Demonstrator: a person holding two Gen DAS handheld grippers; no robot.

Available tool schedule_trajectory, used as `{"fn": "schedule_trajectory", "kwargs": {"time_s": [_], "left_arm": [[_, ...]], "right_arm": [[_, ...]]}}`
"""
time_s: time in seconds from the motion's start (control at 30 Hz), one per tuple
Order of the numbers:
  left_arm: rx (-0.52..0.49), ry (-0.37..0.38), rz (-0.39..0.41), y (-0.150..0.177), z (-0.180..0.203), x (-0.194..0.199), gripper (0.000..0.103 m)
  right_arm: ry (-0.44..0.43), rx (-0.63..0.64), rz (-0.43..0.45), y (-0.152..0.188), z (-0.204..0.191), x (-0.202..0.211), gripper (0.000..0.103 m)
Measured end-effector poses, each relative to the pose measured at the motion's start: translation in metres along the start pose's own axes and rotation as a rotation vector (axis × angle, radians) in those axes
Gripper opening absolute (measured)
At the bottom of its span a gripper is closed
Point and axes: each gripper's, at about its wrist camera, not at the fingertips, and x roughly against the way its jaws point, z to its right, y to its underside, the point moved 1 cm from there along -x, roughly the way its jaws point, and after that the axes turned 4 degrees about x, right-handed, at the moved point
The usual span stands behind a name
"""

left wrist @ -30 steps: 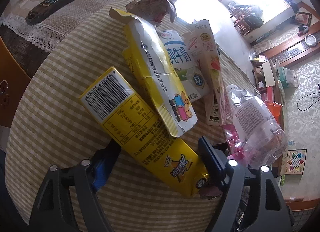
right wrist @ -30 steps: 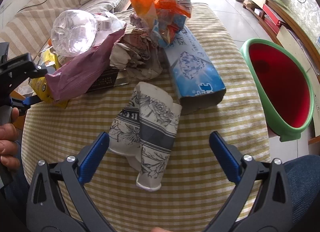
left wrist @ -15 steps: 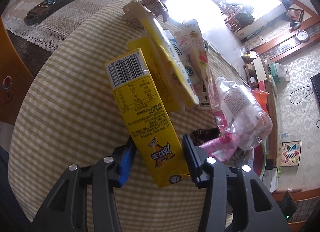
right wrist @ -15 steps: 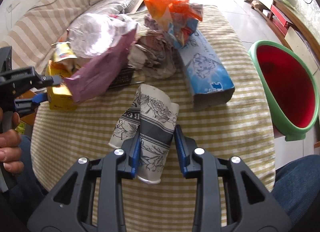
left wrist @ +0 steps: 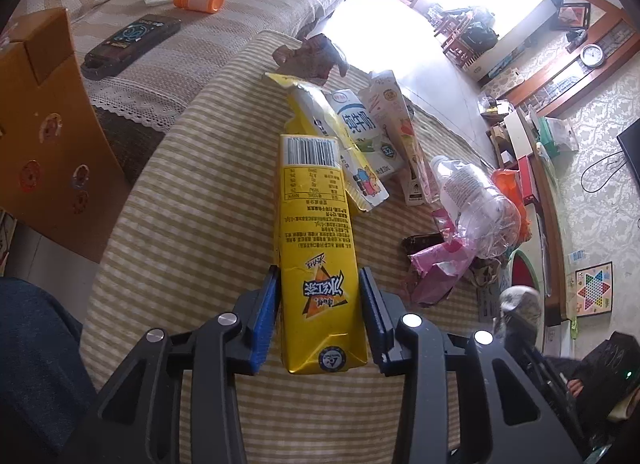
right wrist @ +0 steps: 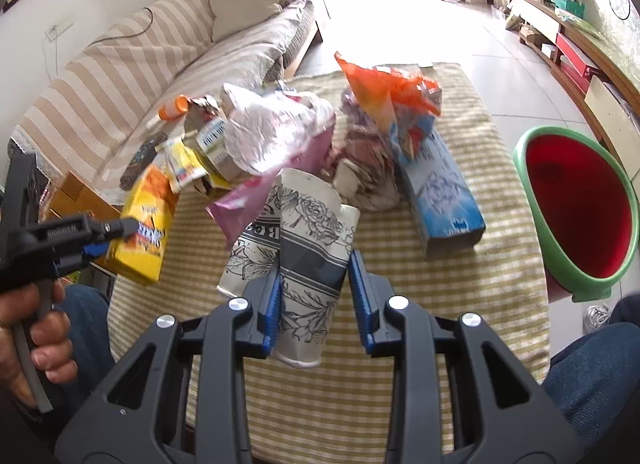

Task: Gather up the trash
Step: 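Carry the paper cup and juice box over the red bucket with both tools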

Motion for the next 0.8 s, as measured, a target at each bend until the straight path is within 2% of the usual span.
{"fn": "schedule_trajectory", "kwargs": {"time_s": [0.17,0.37,0.8], "left_arm": [[-0.044,-0.021,0.047,0.007,-0.006,0.022,0.036],[-0.083,-0.025,0.1,0.007,0.002,0.044,0.036],[-0.203,0.03,0.185,-0.001,0.044,0.068,0.036]], "right_arm": [[-0.007,0.0,0.047,-0.01,-0.002,0.013,0.03],[-0.015,-0.01,0.061,-0.014,0.002,0.016,0.03],[-0.002,-0.019,0.126,-0.024,0.011,0.028,0.03]]}}
